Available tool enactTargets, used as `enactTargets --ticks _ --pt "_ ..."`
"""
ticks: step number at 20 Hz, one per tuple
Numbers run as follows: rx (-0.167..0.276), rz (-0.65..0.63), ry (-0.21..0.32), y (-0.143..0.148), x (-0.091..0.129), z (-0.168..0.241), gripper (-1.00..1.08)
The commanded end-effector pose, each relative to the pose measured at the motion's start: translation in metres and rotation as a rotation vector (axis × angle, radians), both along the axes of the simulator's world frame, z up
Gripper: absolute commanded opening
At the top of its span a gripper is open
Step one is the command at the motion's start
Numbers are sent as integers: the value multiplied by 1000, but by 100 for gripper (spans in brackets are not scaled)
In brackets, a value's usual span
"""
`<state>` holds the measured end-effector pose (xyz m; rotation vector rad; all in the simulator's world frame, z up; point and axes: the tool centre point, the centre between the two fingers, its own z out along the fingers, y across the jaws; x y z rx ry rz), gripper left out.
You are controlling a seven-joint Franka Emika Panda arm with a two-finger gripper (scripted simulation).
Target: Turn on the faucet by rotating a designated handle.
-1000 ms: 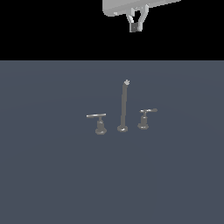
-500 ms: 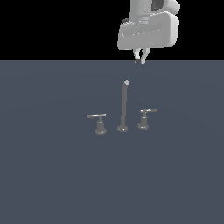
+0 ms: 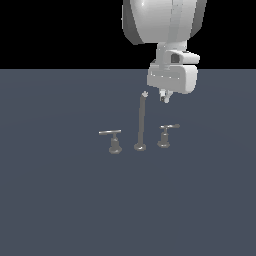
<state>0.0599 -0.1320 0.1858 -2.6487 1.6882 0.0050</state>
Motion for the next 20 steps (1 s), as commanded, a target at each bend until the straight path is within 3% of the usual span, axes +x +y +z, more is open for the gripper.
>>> enactTargets --ticks 1,10,20 --pt "-1 -60 -1 -8 6 -24 -100" --pt "-2 -197 -2 -27 15 -83 -100" --pt "-3 -229 -2 -31 16 -97 -100"
